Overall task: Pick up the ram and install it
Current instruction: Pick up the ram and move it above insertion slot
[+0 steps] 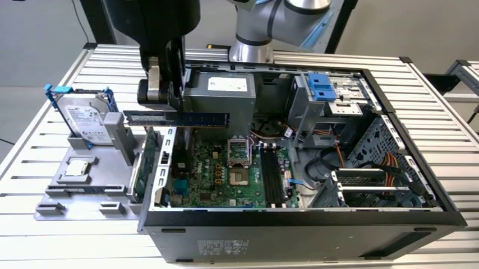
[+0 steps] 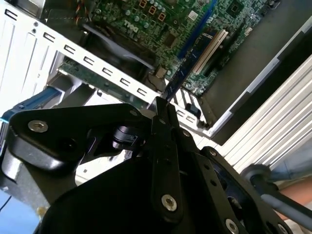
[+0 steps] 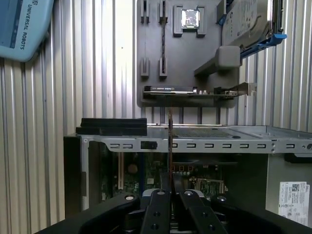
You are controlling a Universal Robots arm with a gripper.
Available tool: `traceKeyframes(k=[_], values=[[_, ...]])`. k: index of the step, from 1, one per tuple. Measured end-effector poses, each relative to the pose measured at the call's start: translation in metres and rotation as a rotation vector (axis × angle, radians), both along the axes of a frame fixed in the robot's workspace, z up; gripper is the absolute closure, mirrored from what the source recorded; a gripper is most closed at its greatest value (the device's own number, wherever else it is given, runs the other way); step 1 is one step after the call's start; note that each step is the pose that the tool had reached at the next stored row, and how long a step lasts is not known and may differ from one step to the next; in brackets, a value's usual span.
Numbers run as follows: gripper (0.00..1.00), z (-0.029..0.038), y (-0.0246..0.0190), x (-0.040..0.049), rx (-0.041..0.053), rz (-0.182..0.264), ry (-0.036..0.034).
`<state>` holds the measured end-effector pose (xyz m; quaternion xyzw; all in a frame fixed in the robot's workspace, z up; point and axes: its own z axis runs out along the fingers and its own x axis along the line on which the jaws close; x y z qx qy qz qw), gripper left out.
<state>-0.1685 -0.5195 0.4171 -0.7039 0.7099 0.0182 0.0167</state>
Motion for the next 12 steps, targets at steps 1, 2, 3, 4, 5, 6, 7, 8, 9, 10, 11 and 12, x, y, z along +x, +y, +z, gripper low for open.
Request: traceKeyframes(k=[1,2,3,4,5,6,7,8,9,10,11,12], values=[[1.00,0.0000,0.0000,0.0011,0.0000,0.000,0.0000],[1.00,0.0000,0.0000,0.0023,-0.0001,0.000,0.0000],[1.00,0.0000,0.0000,0.0035,0.0000,0.000,0.0000],[1.00,0.0000,0.0000,0.0047,0.0000,0.000,0.0000],[1.00,0.0000,0.0000,0.0058,0.0000,0.000,0.0000],[1.00,0.0000,0.0000,0.0070,0.0000,0.000,0.0000],[1.00,0.0000,0.0000,0.0082,0.0000,0.000,0.0000],[1.00,0.0000,0.0000,0.0094,0.0000,0.000,0.0000],[1.00,0.0001,0.0000,0.0106,-0.0001,0.000,0.0001],[1.00,0.0000,0.0000,0.0118,-0.0001,0.000,0.0000],[1.00,0.0000,0.0000,0.0130,0.0000,0.000,0.0000],[1.00,0.0000,0.0000,0.0142,0.0000,0.000,0.0000]])
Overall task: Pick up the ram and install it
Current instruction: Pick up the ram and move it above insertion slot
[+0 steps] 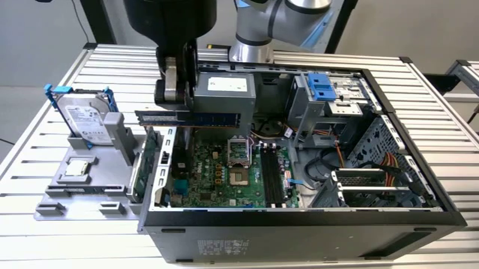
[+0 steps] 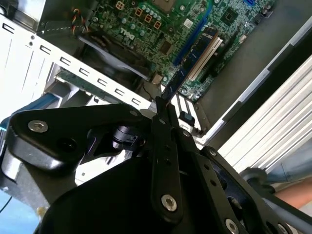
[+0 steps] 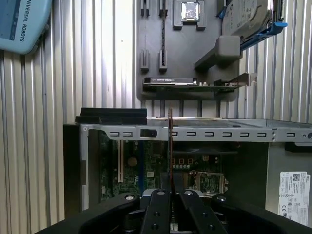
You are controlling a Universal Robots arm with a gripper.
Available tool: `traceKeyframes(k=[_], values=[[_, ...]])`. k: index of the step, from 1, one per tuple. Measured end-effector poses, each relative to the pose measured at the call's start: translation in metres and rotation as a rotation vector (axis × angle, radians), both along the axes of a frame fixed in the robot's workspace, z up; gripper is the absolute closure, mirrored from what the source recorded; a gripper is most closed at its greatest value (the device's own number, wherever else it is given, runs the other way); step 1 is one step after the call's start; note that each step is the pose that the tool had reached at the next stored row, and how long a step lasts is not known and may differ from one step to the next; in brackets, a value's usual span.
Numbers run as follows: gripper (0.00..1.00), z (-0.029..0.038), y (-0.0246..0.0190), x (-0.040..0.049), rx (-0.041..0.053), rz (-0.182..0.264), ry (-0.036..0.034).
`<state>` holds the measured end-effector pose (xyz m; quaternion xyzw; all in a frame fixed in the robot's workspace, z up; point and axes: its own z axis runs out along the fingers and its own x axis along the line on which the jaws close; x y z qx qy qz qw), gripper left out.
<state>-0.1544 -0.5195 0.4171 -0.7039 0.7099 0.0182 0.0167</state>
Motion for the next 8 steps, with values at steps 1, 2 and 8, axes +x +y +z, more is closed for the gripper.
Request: traceKeyframes(k=[1,2,8], values=[[1.00,0.0000,0.0000,0.0012,0.0000,0.000,0.0000],[1.00,0.0000,0.0000,0.0024,0.0000,0.000,0.0000],[1.00,0.0000,0.0000,0.0091,0.0000,0.000,0.0000]])
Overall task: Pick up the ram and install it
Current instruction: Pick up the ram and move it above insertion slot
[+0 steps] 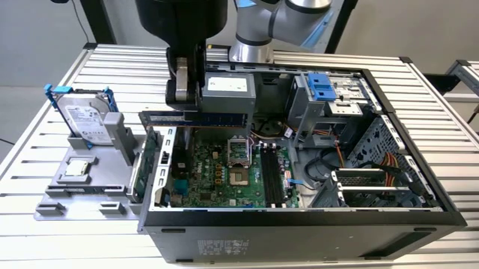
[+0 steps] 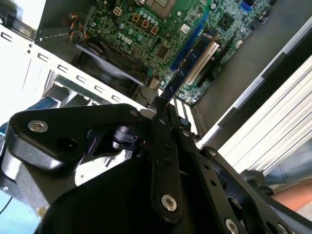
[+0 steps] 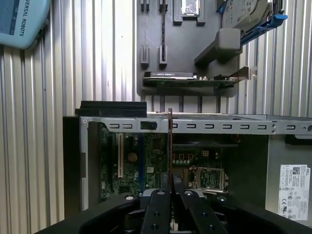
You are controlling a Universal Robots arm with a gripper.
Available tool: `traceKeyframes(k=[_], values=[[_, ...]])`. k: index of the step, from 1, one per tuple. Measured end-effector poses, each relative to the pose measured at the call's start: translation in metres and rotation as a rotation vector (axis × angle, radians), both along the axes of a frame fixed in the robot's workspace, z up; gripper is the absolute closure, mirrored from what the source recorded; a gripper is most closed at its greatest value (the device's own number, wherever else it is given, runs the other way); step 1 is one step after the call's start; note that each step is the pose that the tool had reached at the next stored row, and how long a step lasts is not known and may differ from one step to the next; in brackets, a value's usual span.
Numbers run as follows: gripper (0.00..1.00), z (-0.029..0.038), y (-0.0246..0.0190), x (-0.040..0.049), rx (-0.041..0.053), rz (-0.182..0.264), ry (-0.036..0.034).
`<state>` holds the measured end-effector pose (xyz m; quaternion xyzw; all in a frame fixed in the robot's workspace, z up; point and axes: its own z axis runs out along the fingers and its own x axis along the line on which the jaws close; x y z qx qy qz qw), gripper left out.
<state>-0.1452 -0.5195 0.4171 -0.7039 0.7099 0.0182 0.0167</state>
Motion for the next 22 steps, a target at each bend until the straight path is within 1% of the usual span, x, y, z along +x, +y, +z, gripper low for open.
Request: traceKeyframes(k=[16,22], values=[[1.00,0.0000,0.0000,0.0191,0.0001,0.000,0.0000],[1.00,0.0000,0.0000,0.0206,0.0000,0.000,0.0000]])
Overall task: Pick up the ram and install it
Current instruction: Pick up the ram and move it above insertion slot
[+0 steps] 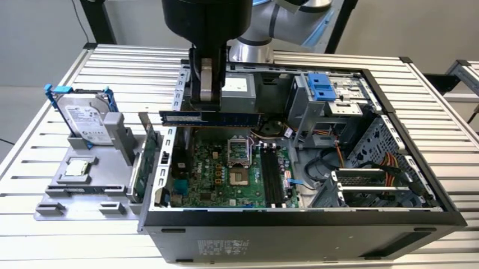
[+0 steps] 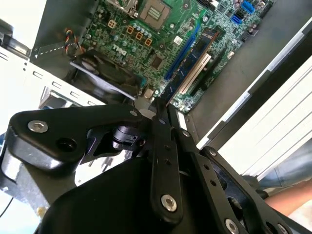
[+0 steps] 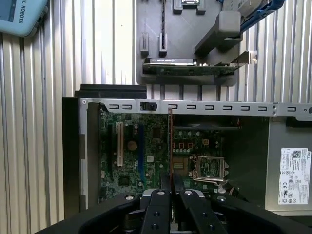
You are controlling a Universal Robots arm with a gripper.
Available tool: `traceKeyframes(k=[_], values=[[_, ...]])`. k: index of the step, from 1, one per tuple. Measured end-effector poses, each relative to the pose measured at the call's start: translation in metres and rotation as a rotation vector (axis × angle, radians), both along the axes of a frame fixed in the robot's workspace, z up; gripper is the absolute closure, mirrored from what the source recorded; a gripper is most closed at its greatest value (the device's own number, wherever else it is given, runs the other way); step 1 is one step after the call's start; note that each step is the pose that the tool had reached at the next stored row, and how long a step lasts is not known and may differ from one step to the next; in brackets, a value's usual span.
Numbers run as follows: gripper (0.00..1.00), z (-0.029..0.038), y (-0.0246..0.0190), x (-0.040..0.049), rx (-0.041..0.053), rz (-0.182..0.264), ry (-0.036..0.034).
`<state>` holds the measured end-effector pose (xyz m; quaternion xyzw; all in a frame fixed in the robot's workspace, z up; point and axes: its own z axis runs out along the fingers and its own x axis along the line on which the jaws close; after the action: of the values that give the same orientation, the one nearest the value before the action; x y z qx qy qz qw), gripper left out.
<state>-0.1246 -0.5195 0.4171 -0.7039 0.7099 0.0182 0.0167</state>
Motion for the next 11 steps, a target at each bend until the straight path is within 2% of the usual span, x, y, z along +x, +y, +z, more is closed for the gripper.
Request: traceKeyframes(k=[11], values=[[1.00,0.0000,0.0000,0.0127,0.0000,0.000,0.0000]])
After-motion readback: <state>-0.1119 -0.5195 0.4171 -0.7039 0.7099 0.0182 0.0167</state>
